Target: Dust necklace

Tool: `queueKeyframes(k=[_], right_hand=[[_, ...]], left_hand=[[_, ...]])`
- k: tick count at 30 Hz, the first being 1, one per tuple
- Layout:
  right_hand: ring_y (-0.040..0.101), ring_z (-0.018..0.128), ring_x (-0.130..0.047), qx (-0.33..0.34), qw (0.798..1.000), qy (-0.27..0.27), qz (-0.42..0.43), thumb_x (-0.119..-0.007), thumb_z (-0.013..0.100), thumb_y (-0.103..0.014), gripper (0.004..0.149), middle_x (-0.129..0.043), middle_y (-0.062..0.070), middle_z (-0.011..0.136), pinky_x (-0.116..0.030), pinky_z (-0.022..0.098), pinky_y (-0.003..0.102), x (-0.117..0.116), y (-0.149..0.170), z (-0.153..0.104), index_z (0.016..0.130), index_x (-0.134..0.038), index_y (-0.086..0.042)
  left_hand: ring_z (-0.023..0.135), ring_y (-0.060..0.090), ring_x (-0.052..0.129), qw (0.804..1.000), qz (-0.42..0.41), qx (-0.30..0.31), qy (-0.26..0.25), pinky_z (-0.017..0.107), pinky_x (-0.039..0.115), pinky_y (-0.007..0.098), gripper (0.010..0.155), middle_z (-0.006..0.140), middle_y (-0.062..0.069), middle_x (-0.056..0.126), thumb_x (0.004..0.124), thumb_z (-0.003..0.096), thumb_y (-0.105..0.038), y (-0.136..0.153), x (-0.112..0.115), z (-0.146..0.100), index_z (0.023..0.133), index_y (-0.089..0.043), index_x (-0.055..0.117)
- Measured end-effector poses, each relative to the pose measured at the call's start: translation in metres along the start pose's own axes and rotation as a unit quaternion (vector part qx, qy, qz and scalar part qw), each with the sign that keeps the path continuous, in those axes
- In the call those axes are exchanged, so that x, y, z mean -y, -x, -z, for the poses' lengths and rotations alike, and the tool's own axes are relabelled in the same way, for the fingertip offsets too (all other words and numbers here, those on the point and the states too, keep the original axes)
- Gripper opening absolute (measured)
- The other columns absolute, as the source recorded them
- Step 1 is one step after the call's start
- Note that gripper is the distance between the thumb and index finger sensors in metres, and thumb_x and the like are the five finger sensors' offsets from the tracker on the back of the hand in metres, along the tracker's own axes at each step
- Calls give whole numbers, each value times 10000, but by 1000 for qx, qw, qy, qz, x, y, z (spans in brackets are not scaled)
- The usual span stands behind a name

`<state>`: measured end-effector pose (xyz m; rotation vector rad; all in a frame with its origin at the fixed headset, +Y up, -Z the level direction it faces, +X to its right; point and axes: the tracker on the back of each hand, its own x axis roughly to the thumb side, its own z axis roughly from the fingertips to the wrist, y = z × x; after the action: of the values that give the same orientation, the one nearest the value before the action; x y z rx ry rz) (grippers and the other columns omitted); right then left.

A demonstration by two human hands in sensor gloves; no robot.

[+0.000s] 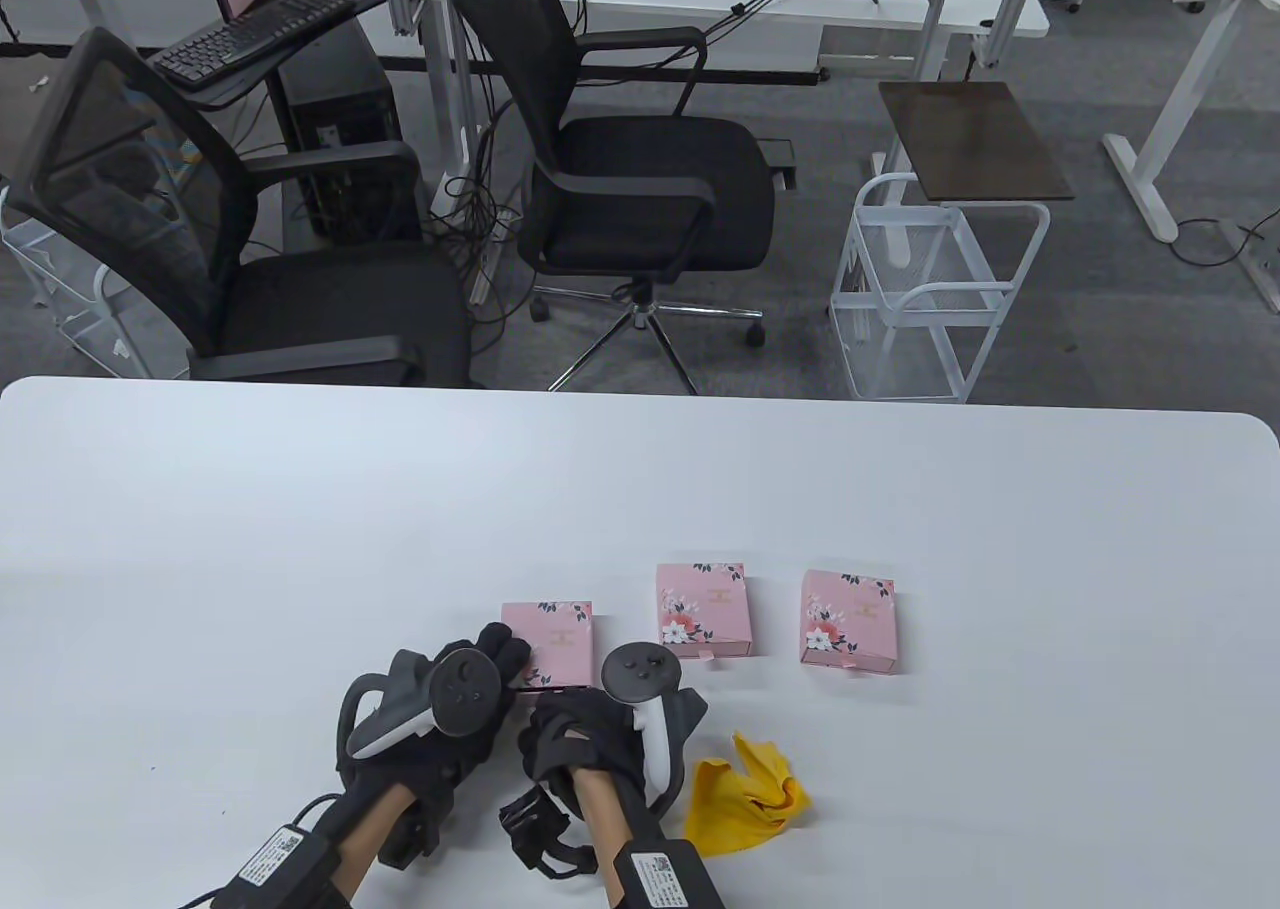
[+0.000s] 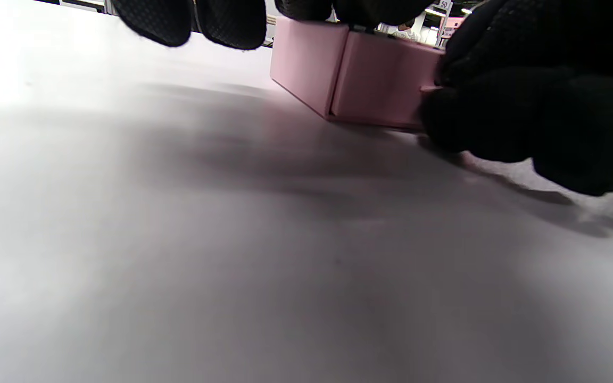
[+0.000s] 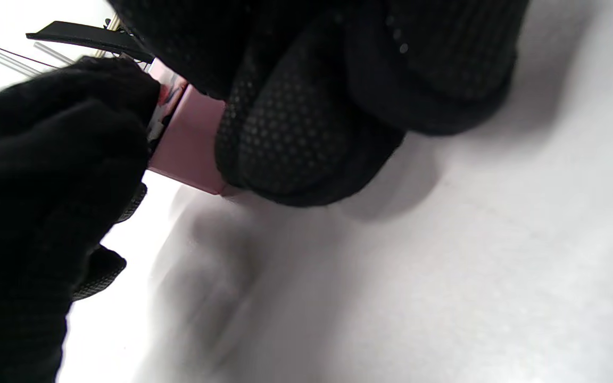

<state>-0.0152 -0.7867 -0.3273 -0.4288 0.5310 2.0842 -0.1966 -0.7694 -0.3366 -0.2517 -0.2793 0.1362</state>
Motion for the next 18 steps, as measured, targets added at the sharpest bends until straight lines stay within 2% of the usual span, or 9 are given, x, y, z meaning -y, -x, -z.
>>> queueKeyframes(k=[12, 18], right_hand=[[254, 368, -1046, 11, 999, -18, -39, -776, 649, -292, 377, -1011, 129, 608, -902, 289, 353, -1, 14, -24, 854, -839, 18], [245, 350, -1044, 11, 999, -32, -23, -781, 647, -297, 377, -1017, 124, 590, -901, 276, 344, 0, 24, -34, 840, -851, 19]], left_hand=[[1102, 336, 506, 1000, 1, -3, 3, 770, 544, 588, 544, 1258, -42, 344, 542, 624, -390, 0, -1, 0, 1148, -330, 406], [1100, 338, 508, 1000, 2, -3, 2, 771, 542, 589, 544, 1258, -41, 346, 543, 624, -391, 0, -1, 1, 1148, -328, 407]])
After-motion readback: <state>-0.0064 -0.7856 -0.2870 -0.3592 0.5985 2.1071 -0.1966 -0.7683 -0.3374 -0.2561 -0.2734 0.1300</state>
